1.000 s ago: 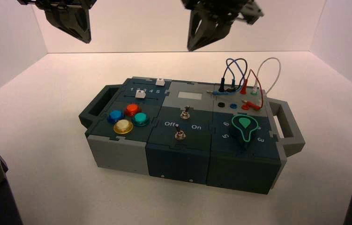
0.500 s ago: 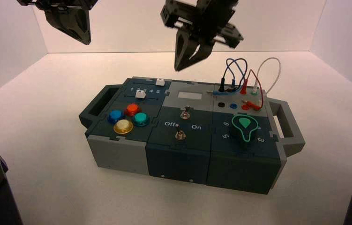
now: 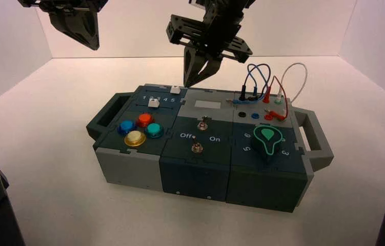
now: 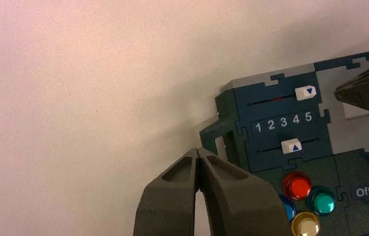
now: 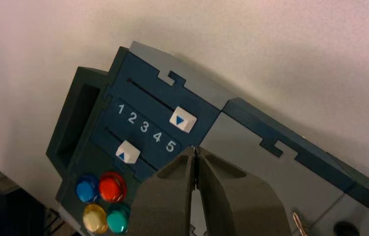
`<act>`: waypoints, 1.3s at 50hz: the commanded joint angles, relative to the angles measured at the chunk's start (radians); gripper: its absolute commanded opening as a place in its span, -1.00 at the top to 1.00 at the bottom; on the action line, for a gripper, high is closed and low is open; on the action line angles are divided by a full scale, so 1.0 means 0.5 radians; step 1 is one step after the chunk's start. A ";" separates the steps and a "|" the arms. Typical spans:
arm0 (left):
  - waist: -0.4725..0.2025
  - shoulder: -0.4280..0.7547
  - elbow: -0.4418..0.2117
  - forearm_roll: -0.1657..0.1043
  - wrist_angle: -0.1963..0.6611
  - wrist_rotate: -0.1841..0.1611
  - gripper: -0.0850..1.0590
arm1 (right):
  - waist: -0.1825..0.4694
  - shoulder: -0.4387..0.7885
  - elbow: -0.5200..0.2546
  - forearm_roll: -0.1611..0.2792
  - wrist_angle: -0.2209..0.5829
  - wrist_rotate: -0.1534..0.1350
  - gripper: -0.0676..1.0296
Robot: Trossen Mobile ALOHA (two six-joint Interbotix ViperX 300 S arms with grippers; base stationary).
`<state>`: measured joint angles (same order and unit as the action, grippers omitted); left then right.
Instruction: Move the top slider to position 4.
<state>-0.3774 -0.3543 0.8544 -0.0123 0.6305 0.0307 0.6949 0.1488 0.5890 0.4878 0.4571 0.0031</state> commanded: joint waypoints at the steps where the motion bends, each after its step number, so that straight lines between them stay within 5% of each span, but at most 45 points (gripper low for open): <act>1: -0.003 -0.009 -0.058 0.000 -0.006 0.012 0.90 | 0.006 0.000 -0.064 0.009 -0.006 -0.006 0.92; 65: -0.003 -0.006 -0.058 0.000 -0.003 0.028 0.90 | -0.021 0.135 -0.163 -0.006 -0.064 -0.012 0.91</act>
<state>-0.3774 -0.3513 0.8544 -0.0123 0.6320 0.0368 0.6857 0.2332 0.5338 0.4832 0.4310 -0.0015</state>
